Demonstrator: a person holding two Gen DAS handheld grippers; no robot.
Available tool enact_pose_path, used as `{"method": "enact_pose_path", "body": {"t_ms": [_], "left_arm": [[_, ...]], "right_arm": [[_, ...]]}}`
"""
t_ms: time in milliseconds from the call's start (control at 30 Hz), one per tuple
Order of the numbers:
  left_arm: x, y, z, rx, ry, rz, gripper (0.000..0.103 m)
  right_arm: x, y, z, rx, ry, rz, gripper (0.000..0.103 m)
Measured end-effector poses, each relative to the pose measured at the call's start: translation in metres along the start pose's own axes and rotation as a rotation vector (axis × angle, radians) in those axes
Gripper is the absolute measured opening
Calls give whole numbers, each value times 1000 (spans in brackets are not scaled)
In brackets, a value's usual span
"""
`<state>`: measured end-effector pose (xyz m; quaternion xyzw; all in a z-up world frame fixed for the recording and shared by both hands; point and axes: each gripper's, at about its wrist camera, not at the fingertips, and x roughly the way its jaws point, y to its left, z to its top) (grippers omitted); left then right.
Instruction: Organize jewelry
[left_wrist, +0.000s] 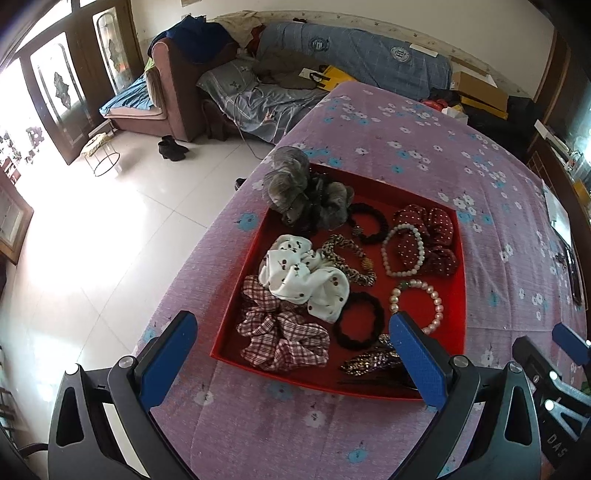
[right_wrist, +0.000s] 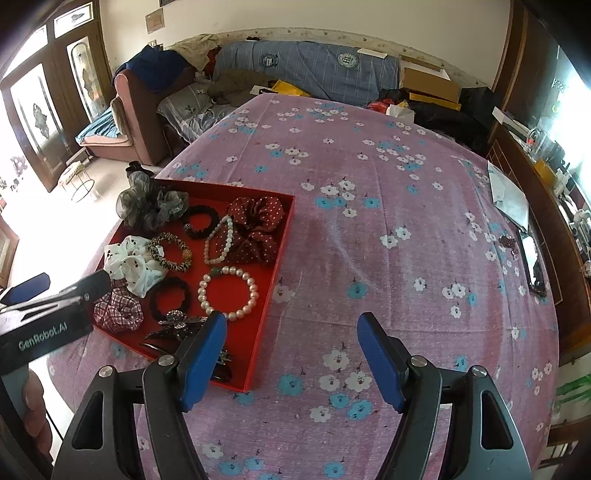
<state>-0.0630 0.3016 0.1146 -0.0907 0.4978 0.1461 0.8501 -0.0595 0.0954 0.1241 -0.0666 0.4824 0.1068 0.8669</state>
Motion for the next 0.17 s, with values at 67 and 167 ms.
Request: {"method": "enact_pose_path", "body": {"t_ms": [67,167], "left_arm": [[-1,1,2,3,-11,23,103],[-1,2,6,4,-11,37,103]], "right_arm": [[3,1,-1,6,7,12,78],[7,0,-1,16,10,28,78]]}}
